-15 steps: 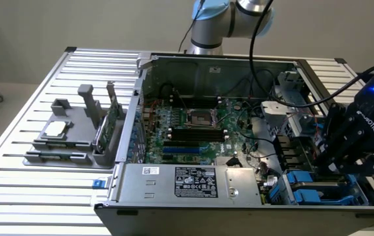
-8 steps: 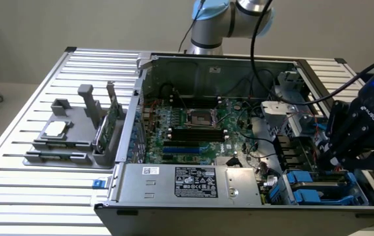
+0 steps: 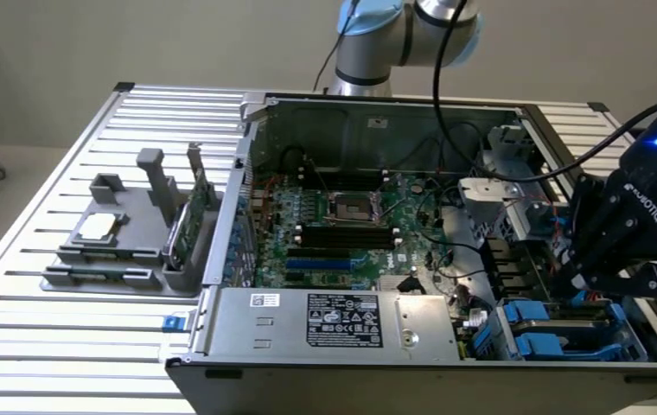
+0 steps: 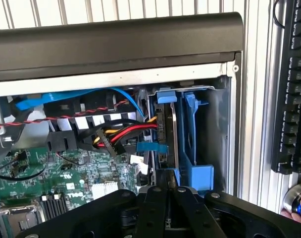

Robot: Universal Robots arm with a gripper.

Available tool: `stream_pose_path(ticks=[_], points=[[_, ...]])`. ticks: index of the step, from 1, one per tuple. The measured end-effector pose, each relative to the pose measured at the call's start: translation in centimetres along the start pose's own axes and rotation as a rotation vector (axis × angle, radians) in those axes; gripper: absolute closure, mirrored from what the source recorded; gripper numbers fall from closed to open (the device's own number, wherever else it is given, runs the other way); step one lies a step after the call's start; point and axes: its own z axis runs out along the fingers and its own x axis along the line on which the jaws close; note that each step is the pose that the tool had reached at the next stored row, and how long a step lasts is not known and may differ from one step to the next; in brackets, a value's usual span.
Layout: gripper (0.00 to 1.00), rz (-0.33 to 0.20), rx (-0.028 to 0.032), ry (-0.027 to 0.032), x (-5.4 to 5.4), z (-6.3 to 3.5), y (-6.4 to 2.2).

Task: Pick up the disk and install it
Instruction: 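Insert the second disk wire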

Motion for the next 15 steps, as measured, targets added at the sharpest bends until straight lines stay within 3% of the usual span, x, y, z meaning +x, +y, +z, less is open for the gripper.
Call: stream_pose_path(ticks=[5, 7, 10, 11, 15], points=[[0.89, 0.000, -0.0083, 0.0012, -0.1, 0.00, -1.26], [0.89, 0.001, -0.0162, 0.0020, -0.1, -0.07, -1.81], [0.89, 0.002, -0.0338, 0.0039, -0.1, -0.11, -2.45], [0.89, 0.002, -0.0366, 0.0042, -0.1, -0.10, -2.47], [0.89, 0.002, -0.0370, 0.0041, -0.1, -0.11, -2.48]])
